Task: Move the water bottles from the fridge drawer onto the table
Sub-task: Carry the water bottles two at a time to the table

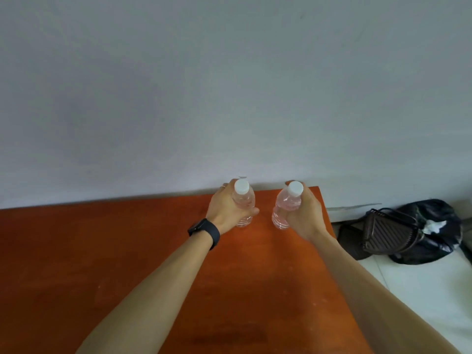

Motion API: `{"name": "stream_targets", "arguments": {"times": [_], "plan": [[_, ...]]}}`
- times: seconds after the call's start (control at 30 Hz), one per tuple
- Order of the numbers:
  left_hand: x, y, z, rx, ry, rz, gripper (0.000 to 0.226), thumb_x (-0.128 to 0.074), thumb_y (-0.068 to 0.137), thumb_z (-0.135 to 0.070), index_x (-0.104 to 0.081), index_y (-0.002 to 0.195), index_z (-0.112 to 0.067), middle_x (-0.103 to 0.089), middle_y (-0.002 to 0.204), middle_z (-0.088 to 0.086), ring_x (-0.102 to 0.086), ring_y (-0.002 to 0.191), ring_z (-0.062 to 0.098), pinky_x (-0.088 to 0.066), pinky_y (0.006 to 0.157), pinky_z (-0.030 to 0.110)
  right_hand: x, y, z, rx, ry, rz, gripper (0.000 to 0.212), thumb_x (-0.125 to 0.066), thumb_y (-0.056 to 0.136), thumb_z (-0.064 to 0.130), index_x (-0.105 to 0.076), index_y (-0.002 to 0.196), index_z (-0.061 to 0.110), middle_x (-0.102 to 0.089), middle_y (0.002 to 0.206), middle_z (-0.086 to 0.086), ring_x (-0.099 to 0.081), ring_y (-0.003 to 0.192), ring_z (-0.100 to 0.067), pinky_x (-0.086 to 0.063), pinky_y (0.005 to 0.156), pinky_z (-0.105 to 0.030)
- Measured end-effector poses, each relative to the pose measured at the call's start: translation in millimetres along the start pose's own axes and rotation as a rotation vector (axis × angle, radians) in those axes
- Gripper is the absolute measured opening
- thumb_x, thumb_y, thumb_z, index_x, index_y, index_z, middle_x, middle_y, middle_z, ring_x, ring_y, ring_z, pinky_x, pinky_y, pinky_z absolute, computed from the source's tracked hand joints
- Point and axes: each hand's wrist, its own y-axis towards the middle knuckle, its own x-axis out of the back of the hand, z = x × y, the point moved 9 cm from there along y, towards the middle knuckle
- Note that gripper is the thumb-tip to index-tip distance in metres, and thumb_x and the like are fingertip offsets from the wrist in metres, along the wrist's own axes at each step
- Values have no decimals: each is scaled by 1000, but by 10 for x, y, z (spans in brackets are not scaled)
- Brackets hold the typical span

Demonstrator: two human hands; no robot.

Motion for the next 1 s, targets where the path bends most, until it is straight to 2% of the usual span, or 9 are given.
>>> {"name": "stream_targets", "arguments": {"times": [0.1,0.23,0.37,0.43,0.5,0.6,0.77,0.9,1.0], "plan": [[-99,217,28,7,-14,2,76,-90,63,-48,-55,129,-33,-63,119,-9,-60,109,13,-51,92,30,-14,252,-91,8,3,33,73,-87,71,19,-50,132,34,-58,122,10,-59,109,-12,-54,92,-33],[-132,284,106,18,-64,15,74,-90,63,-41,-54,127,-35,-63,118,-13,-62,107,8,-54,93,32,-21,414,-304,-23,-3,115,77,-88,73,21,-36,131,28,-64,104,11,-66,93,-6,-53,68,-17],[-145,195,272,59,-115,33,89,-93,65,-34,-41,137,-39,-63,124,-14,-62,111,6,-51,90,20,-144,320,-610,-99,20,125,90,-96,50,55,-50,122,26,-66,110,9,-68,99,-12,-59,78,-31],[-187,200,396,89,-72,57,90,-91,69,-41,-39,142,-33,-60,134,-7,-58,120,12,-46,95,22,-198,226,-708,-129,7,104,90,-93,53,57,-47,126,32,-61,116,11,-64,102,-7,-53,80,-23],[-233,220,517,128,-31,104,90,-87,70,-50,-39,145,-31,-56,142,-3,-57,125,16,-46,102,31,-200,204,-701,-128,26,51,81,-91,61,55,-47,127,35,-62,116,14,-63,97,0,-47,73,-11],[-283,248,607,146,-44,167,92,-85,72,-52,-36,147,-35,-61,140,-5,-69,107,11,-53,100,37,-302,349,-596,-102,52,116,77,-90,67,45,-50,132,34,-67,114,17,-63,96,8,-48,73,-3],[-259,354,606,155,-66,146,91,-83,75,-52,-35,149,-32,-65,134,-5,-71,103,8,-52,102,39,-629,619,-298,-54,64,282,85,-90,69,42,-45,141,36,-66,118,21,-65,101,4,-50,88,-15],[-122,490,594,158,-88,163,88,-84,77,-45,-34,148,-29,-64,133,-5,-71,94,4,-50,100,32,-814,798,-159,-52,66,341,91,-91,69,35,-42,145,33,-64,128,15,-61,107,-2,-46,91,-19],[-43,565,644,158,-78,162,88,-83,79,-44,-34,149,-29,-62,137,-5,-72,97,7,-48,104,34,-891,871,-116,-49,41,357,92,-92,68,31,-43,145,31,-64,131,12,-61,109,-6,-47,97,-24]]}}
